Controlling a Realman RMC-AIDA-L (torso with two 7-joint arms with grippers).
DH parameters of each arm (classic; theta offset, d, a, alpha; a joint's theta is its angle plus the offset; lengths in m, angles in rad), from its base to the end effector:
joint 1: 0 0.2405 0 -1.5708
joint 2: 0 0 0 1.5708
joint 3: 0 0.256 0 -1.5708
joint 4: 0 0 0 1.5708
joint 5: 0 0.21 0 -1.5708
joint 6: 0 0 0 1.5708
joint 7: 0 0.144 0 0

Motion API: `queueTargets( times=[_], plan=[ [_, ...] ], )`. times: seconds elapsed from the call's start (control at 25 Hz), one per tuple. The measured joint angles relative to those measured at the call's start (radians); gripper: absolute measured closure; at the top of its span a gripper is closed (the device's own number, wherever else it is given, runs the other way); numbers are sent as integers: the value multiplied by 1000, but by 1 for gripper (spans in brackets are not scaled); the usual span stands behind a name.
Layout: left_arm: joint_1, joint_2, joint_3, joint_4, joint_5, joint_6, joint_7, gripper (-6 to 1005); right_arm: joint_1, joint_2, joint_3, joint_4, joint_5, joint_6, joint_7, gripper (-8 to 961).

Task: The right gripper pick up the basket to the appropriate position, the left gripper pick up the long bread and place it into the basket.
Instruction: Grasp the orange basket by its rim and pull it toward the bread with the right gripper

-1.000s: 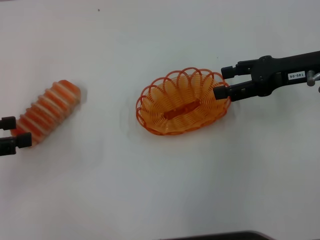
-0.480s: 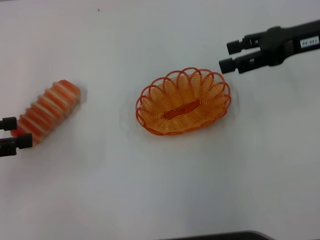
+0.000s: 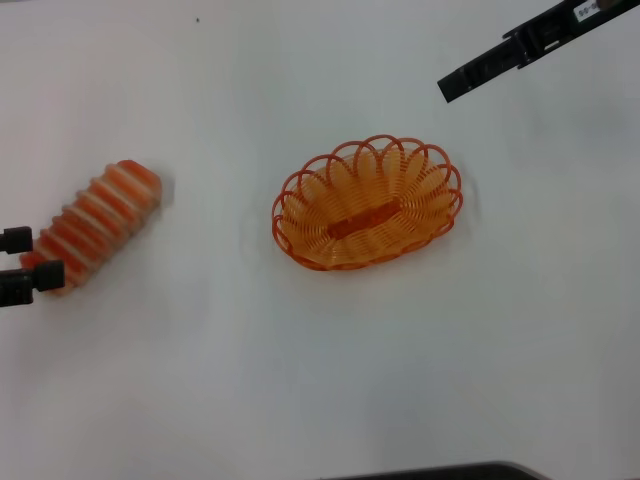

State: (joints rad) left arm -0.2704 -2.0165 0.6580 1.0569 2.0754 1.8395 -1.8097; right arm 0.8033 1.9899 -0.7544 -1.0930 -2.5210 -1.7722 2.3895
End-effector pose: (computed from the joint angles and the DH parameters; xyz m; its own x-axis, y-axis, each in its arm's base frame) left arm -0.3096 0.2596 0.0847 0.6682 0.6275 0.3997 0.7077 -0.7018 -0.0814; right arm 0.1899 0.3896 0.0816 0.6272 -0.7753 -0.0740 -0.7666 -0.5977 -0.2347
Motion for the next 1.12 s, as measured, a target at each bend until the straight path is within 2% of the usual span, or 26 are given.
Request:
queueTargets(
  times=[0.16,0.24,0.48,0.96,1.12],
  plan=[
    [0,0,0,0,0,-4,4,149,14,33,-59,13,-100,101,66,39],
    [2,1,0,0,0,-6,4,149,10,40,-105,41,-113,160,100,39],
    [6,2,0,0,0,-11,4,150,19,49,-151,174,-130,277,122,40],
    [2,1,0,-3,0,-29,7,151,35,71,-238,260,-133,336,122,41],
    [2,-2,-16,7,0,-29,8,152,36,79,-294,261,-138,353,123,96]
  ],
)
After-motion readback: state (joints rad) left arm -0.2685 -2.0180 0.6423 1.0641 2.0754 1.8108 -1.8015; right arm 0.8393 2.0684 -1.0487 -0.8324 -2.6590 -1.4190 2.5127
